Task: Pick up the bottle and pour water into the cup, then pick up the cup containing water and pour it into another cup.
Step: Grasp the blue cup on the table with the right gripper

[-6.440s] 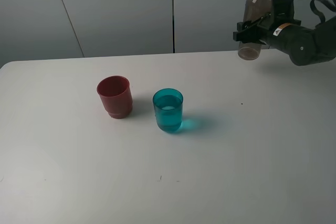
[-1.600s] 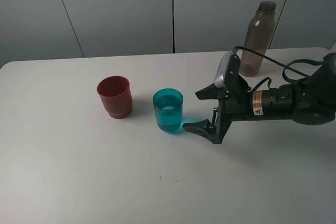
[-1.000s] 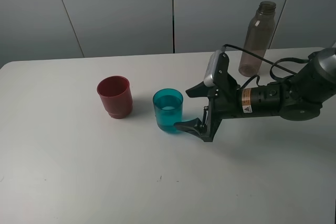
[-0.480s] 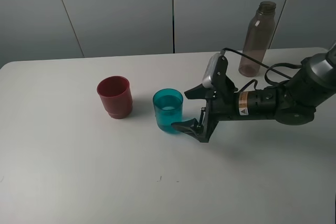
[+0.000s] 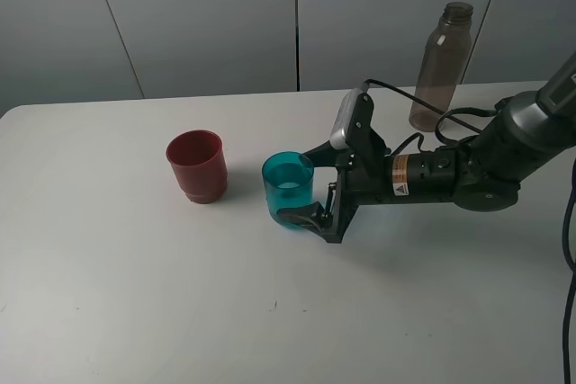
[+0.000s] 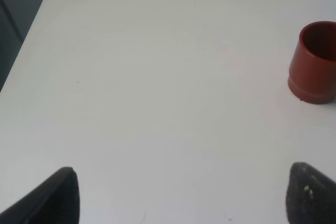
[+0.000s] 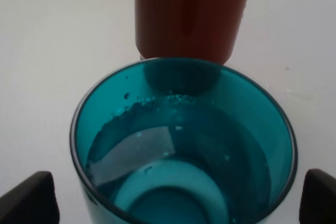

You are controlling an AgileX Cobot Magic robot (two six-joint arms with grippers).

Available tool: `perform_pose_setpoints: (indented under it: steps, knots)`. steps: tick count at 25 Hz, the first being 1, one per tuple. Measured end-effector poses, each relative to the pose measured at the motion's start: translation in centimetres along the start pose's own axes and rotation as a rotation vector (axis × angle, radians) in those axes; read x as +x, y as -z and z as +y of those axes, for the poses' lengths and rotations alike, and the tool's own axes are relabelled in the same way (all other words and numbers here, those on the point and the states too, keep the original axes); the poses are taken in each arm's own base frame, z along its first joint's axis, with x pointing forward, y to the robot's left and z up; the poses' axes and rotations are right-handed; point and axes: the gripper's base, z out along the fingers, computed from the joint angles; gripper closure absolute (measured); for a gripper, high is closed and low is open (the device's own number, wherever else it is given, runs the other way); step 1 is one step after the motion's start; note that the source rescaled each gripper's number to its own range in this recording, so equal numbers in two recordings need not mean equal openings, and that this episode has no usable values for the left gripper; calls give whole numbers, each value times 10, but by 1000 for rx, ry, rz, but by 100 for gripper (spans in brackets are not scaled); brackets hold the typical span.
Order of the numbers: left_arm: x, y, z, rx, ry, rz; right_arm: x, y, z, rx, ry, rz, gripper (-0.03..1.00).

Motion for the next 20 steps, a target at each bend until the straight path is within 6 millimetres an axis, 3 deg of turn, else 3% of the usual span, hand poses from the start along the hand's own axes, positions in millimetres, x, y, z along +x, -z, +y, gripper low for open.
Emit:
perform_pose_setpoints:
  steps: [20]
  knots:
    - [0, 0, 0, 0, 0, 0, -9, -11, 3, 56, -48, -24, -2]
